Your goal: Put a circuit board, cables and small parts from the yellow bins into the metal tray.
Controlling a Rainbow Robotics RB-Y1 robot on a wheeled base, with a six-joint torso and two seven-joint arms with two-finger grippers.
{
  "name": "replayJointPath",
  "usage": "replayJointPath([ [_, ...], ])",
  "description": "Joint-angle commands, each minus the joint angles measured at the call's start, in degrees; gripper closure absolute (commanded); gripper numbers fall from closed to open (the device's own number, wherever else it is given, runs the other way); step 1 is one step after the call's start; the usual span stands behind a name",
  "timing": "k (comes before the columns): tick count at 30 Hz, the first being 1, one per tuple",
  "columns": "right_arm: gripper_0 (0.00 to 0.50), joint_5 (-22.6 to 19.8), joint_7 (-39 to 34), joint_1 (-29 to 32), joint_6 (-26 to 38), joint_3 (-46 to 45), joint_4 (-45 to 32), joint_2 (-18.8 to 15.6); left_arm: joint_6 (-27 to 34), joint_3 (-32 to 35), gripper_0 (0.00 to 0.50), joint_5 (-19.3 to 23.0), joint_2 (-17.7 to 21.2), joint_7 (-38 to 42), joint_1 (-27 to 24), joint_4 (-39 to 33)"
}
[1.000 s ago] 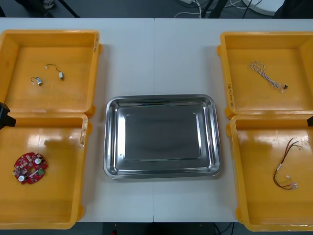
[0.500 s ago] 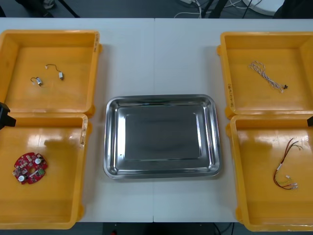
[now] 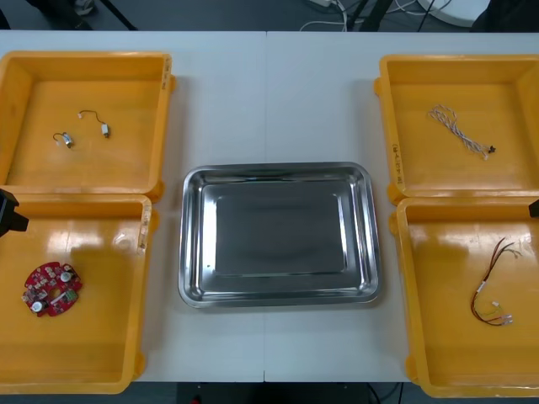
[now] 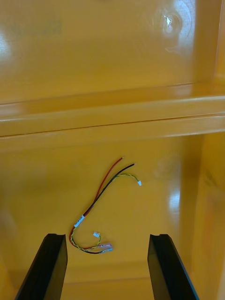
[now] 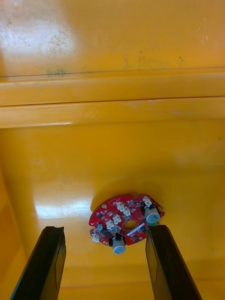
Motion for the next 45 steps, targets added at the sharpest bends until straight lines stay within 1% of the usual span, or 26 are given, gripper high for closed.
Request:
replayJointPath([
  [1,0.0,0.27,2.64,-2.05,-0.01,-0.95,-1.68,-0.59,0.33,0.43,0.0,0.66,0.42,6.71,-0.46,-0.38],
  [4,0.0,1.67,2.46,-1.87,0.52,-0.95,-3.97,-0.59,0.33,0.43,0.0,0.66,0.51,9.09,-0.98,-0.56],
  [6,0.0,1.76,2.38,-1.7,0.61,-0.95,-4.23,-0.42,0.33,0.43,0.0,0.66,0.51,10.67,-0.98,-1.0],
  [8,0.0,2.29,2.02,-0.91,0.52,-0.95,-4.23,0.46,1.03,0.43,0.0,0.66,0.51,13.92,-0.98,-2.49],
  [14,0.0,3.87,1.15,0.5,0.34,-0.95,-4.23,2.75,3.14,0.6,0.0,0.49,0.51,19.28,-0.19,-6.09],
  [21,0.0,6.59,-0.44,1.91,0.34,-0.95,-4.67,5.38,3.14,0.6,0.0,-0.04,0.51,26.75,3.06,-10.23],
  [26,0.0,9.93,-1.93,3.14,0.34,-0.95,-5.81,8.72,2.26,0.51,0.0,0.05,-0.1,32.2,5.7,-12.07],
  [31,0.0,12.39,-3.42,6.39,-1.5,-0.95,-7.13,10.74,0.42,0.51,0.0,-0.21,-1.16,36.86,7.89,-12.69],
  [33,0.0,12.66,-4.04,7.62,-2.65,-0.95,-7.22,11.45,-0.64,0.51,0.0,-0.39,-1.69,38.18,8.86,-12.77],
  [37,0.0,13.27,-9.05,9.38,-3.35,-0.95,-7.13,12.94,-2.84,0.51,0.0,-1.36,-2.83,38.62,10.71,-12.86],
  [41,0.0,13.54,-14.32,10.52,-3.44,-0.95,-7.74,15.14,-4.42,-0.1,0.0,-2.68,-4.06,39.32,12.11,-12.77],
  [45,0.0,14.59,-16.96,11.31,-3.61,-0.95,-8.18,16.72,-6.09,-1.51,0.0,-3.73,-4.32,40.55,13.08,-12.69],
])
